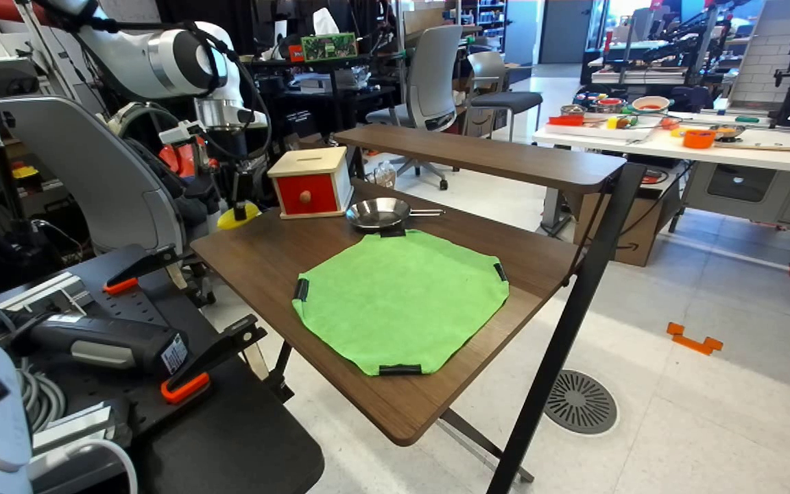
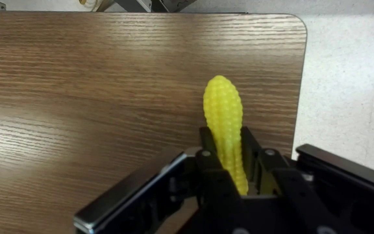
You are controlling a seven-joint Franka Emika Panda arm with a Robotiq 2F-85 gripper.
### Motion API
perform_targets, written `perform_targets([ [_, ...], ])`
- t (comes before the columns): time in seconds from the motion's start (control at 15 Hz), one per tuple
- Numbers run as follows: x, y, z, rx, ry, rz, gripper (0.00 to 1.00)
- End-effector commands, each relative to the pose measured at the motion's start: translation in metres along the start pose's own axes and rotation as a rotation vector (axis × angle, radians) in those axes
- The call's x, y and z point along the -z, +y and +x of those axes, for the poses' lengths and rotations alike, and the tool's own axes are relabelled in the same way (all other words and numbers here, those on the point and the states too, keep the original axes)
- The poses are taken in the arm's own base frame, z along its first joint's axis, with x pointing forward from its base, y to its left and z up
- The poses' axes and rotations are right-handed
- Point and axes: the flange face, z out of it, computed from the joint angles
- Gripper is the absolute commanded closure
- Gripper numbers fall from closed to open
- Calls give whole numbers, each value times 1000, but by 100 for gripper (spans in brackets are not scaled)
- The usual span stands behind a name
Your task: Place the yellow toy on the towel
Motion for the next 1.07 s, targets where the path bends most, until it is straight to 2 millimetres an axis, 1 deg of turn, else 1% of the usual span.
perform_targets([
  [0.0,37,15,-17,-17,11,29,94],
  [0.07,46,23,-20,-25,19,39,94],
  [0.2,65,47,-29,-64,35,72,94],
  [0.33,83,85,-36,-141,44,130,94],
  [0.47,98,130,-39,-228,45,204,94],
  [0.53,104,156,-39,-273,44,246,94],
  [0.73,121,239,-32,-390,32,377,94],
  [0.8,126,268,-27,-422,26,430,94],
  [0.93,130,324,-12,-500,26,528,94],
  [1.0,126,349,-3,-543,30,574,94],
])
